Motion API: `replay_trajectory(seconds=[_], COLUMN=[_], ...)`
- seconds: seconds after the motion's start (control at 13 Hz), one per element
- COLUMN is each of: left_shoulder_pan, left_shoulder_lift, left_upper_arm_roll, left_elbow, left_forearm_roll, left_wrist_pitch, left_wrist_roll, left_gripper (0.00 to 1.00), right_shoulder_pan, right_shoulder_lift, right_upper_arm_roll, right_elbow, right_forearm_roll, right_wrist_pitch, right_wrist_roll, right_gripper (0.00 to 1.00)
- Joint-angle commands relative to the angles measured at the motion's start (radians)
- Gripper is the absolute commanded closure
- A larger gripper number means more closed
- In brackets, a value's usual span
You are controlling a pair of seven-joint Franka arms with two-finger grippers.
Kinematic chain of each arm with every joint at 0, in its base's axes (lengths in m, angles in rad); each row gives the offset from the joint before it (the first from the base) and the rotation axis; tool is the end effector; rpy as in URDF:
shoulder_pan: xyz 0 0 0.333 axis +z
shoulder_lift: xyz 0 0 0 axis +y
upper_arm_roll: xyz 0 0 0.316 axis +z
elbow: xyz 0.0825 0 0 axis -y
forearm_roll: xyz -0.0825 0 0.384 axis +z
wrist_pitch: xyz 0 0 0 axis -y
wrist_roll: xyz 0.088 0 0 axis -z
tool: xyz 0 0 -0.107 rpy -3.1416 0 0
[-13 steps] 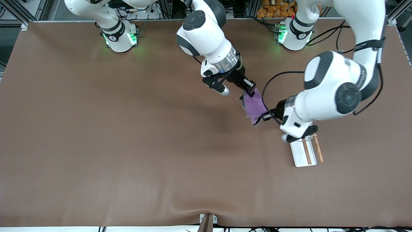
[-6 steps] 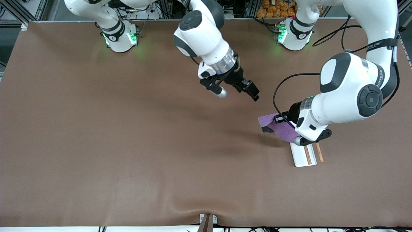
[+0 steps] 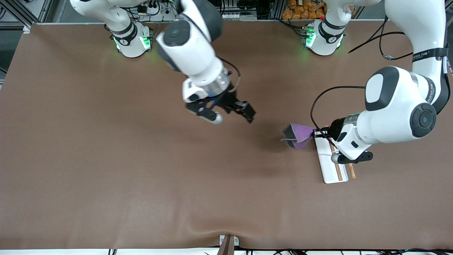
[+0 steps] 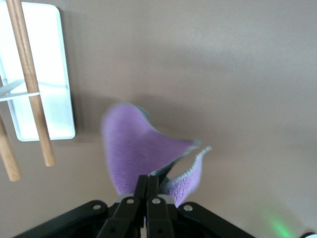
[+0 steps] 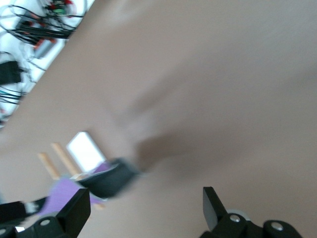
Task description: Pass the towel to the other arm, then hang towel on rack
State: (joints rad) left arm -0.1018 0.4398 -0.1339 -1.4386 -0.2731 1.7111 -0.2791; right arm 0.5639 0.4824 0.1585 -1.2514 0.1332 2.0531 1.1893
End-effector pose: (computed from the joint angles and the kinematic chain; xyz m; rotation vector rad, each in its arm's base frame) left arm 0.6489 -0.1673 0.4329 2.8446 0.1599 -0.3455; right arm 0.5593 0.4665 0.5240 -2.6631 0.7362 -0.0369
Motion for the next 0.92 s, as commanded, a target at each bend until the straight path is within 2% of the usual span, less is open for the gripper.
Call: replay_trajectory(seconds=[0.0,0.23,0.31,0.54,0.69,0.85], left_shoulder_pan=[0.049,0.134,0.140,0.172,0.206,0.229], left_shoulder_lift=[0.008,0.020,0.023,0.037,0.049,0.056], left_upper_arm_roll=[-0.001,-0.004,-0.003,-0.003,-0.003,-0.003], left_elbow=[0.004,0.000,0.000,0.000,0.000,0.000], left_forearm_roll=[0.014,0.092,0.097,0.136,0.172,0.192], left_wrist_pitch=[-0.004,-0.005,-0.005,-0.004,-0.004,-0.004], left_wrist_roll=[0.005,0.023,0.023,0.026,0.032,0.114], left_gripper=[1.00,1.00,1.00,1.00,1.00,1.00], right_shoulder_pan=[-0.103,-0.252,-0.280,-0.317,-0.381,-0.449], right_shoulder_lift=[-0.080,-0.137,-0.162,-0.283,-0.356,-0.384], right_upper_arm_roll=[0.016,0.013,-0.008,-0.114,-0.141,-0.160], right_elbow=[-0.023,-0.039,-0.064,-0.196,-0.265,-0.266], right_forearm_roll=[-0.006,-0.006,-0.007,-0.012,-0.017,-0.064], right_wrist_pitch=[-0.187,-0.388,-0.431,-0.501,-0.524,-0.567], right_wrist_roll=[-0.228,-0.445,-0.532,-0.745,-0.897,-1.049], right_gripper=[0.00,0.00,0.00,0.00,0.00,0.00])
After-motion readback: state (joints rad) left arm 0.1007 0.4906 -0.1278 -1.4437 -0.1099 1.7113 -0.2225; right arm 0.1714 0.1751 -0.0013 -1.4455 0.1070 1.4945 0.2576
